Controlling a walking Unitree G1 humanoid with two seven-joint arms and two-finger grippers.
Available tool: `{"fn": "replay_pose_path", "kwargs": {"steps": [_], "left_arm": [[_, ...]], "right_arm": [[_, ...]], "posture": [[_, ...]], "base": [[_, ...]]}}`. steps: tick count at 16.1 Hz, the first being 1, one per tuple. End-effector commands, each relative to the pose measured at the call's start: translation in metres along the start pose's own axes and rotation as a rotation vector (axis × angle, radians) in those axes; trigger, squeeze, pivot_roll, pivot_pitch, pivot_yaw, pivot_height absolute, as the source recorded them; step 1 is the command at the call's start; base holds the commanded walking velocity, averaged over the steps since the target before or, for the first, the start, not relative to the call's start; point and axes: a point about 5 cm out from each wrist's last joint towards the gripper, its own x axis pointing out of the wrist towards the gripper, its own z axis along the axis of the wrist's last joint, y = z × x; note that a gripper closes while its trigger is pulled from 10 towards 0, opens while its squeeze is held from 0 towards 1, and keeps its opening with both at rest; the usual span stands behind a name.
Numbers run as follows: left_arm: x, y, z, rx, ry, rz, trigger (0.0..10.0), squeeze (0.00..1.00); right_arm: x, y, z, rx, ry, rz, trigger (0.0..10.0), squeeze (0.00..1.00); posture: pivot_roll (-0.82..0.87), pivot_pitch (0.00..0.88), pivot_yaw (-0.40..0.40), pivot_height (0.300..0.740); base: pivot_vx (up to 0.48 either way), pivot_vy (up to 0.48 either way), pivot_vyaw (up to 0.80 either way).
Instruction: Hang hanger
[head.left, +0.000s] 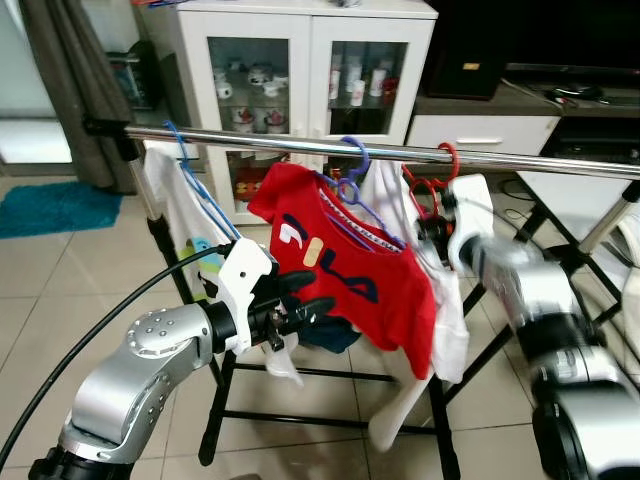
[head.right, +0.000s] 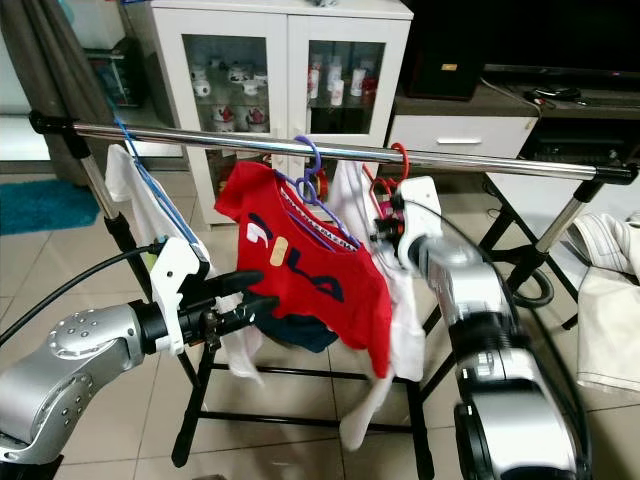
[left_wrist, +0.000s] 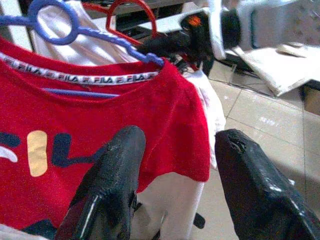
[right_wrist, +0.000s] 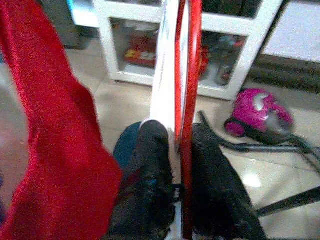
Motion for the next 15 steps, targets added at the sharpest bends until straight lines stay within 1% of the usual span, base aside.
{"fn": "replay_pose_path", "kwargs": {"steps": [1,2,3,4,5,6,7,8,9,10,11,12,13,15], "left_arm": [[-0.004,0.003,0.002,0.010,-0.007,0.050,10.0,0.00],[-0.005,0.006,-0.001,0.018,-0.005,0.097,10.0,0.00],[-0.007,0.015,-0.006,0.013,-0.012,0.252,10.0,0.00],[-0.010,0.022,-0.009,0.013,-0.045,0.381,10.0,0.00],[-0.015,0.025,-0.012,-0.015,-0.071,0.463,10.0,0.00],[-0.018,0.025,-0.014,-0.050,-0.088,0.512,10.0,0.00],[-0.019,0.023,-0.019,-0.066,-0.092,0.547,10.0,0.00],[-0.019,0.023,-0.029,-0.069,-0.092,0.603,10.0,0.00],[-0.024,0.020,-0.038,-0.064,-0.086,0.642,10.0,0.00],[-0.025,0.015,-0.037,-0.083,-0.112,0.639,10.0,0.00],[-0.026,0.014,-0.037,-0.084,-0.111,0.649,10.0,0.00],[-0.026,0.013,-0.040,-0.102,-0.114,0.663,10.0,0.00],[-0.025,0.012,-0.042,-0.111,-0.114,0.667,10.0,0.00],[-0.022,0.011,-0.042,-0.115,-0.113,0.666,10.0,0.00]], "right_arm": [[-0.013,0.000,0.018,0.049,-0.129,0.091,10.0,1.00],[-0.027,-0.002,0.023,0.019,-0.183,0.105,10.0,1.00],[-0.054,-0.004,0.025,-0.019,-0.229,0.140,10.0,1.00],[-0.079,-0.003,0.030,-0.034,-0.295,0.170,10.0,1.00],[-0.105,0.000,0.031,-0.091,-0.362,0.205,10.0,1.00],[-0.119,0.001,0.025,-0.133,-0.379,0.180,10.0,1.00],[-0.124,0.002,0.011,-0.087,-0.330,0.126,10.0,1.00],[-0.122,0.013,-0.013,-0.054,-0.295,0.113,10.0,1.00],[-0.119,0.020,-0.030,0.007,-0.279,0.095,10.0,1.00],[-0.114,0.024,-0.041,0.043,-0.275,0.049,10.0,0.86],[-0.113,0.027,-0.043,0.070,-0.289,0.044,10.0,0.00],[-0.112,0.032,-0.047,0.100,-0.279,0.040,10.0,0.00],[-0.109,0.032,-0.048,0.108,-0.268,0.032,10.0,0.00],[-0.102,0.029,-0.051,0.096,-0.244,0.007,10.0,0.00]], "posture": [[0.03,0.000,-0.014,0.740],[0.03,0.000,-0.012,0.740],[0.01,0.000,0.017,0.740],[0.00,0.000,0.022,0.740],[0.00,0.000,0.025,0.740],[0.00,0.000,0.023,0.740],[0.00,0.000,0.015,0.740],[0.00,0.000,0.000,0.740],[0.01,0.000,-0.014,0.740],[0.02,0.000,-0.032,0.740],[0.02,0.000,-0.037,0.740],[0.02,0.000,-0.037,0.740],[0.02,0.000,-0.038,0.740],[0.02,0.000,-0.039,0.740]], "base": [[0.000,0.000,0.00],[0.000,0.000,0.00],[0.000,0.000,0.00],[0.000,0.000,0.00],[0.000,0.000,0.00],[0.000,0.000,0.00],[0.000,0.000,0.00],[0.000,0.000,0.00],[0.000,0.000,0.00],[0.000,0.000,0.00],[0.000,0.000,0.00],[0.000,0.000,0.00],[0.000,0.000,0.00],[-0.315,0.000,0.00]]}}
